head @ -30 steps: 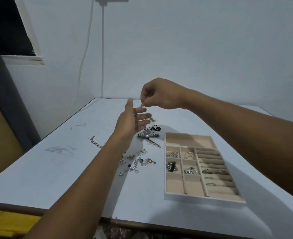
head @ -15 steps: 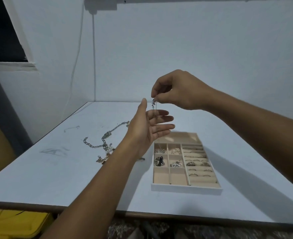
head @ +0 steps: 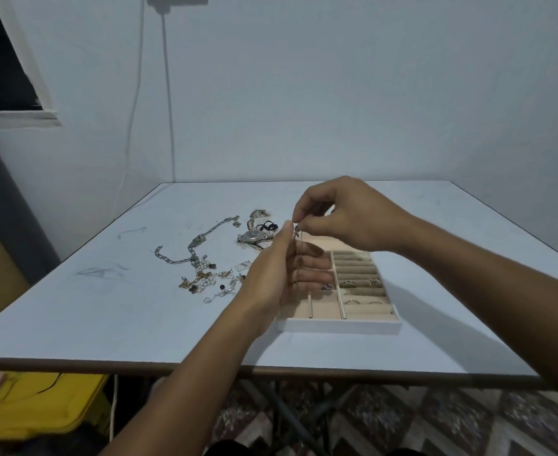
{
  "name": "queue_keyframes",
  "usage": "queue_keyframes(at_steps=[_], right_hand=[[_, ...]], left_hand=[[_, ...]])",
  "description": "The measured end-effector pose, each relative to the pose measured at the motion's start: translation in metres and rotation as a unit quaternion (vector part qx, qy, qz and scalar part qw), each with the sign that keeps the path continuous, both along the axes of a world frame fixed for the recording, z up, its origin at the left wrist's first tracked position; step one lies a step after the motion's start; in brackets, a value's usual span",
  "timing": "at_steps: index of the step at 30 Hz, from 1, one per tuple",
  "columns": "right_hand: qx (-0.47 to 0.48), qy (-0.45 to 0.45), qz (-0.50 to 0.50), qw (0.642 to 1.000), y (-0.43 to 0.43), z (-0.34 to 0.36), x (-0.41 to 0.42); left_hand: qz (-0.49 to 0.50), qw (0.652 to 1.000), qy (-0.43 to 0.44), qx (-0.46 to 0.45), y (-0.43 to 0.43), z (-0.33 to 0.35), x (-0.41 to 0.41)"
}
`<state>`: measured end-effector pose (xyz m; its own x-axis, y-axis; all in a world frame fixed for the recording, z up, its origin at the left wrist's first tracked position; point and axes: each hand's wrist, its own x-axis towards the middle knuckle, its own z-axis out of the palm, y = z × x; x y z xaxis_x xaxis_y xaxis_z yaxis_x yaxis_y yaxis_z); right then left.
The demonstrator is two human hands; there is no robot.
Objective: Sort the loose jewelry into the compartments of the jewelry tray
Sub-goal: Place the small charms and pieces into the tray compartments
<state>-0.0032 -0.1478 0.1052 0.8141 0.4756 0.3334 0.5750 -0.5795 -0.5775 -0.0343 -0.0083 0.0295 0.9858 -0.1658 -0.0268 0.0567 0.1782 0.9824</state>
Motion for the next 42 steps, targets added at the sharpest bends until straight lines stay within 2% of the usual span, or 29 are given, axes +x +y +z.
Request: queue_keyframes(at_steps=[5,23,27,33,37,42], right_hand=[[0.018,0.018,0.009,1.0,0.007,-0.016,-0.011],[0.019,0.023,-0.038,0.999,0.004,-0.041,-0.015],[0.041,0.024,-0.047,0.998,-0.005,-0.044,-0.018],[0.07,0.037,-0.055,0.995,-0.008,-0.061,-0.032],[-0.027,0.016,-0.008,0.999,0.006,-0.073,-0.042],[-0.117,-0.049,0.03,0.991,0.024,-0.087,-0.048]], left_hand=[[0.004,1.0,0.006,-0.023,0.006,-0.005,-0.009],[-0.016,1.0,0.003,0.024,0.016,-0.007,-0.006],[0.015,0.999,-0.009,0.033,0.01,-0.01,-0.005],[0.085,0.996,-0.033,-0.013,0.012,-0.011,0.001],[0.129,0.987,-0.074,0.052,0.03,-0.012,0.0],[0.169,0.953,-0.14,0.208,0.056,-0.022,-0.012]])
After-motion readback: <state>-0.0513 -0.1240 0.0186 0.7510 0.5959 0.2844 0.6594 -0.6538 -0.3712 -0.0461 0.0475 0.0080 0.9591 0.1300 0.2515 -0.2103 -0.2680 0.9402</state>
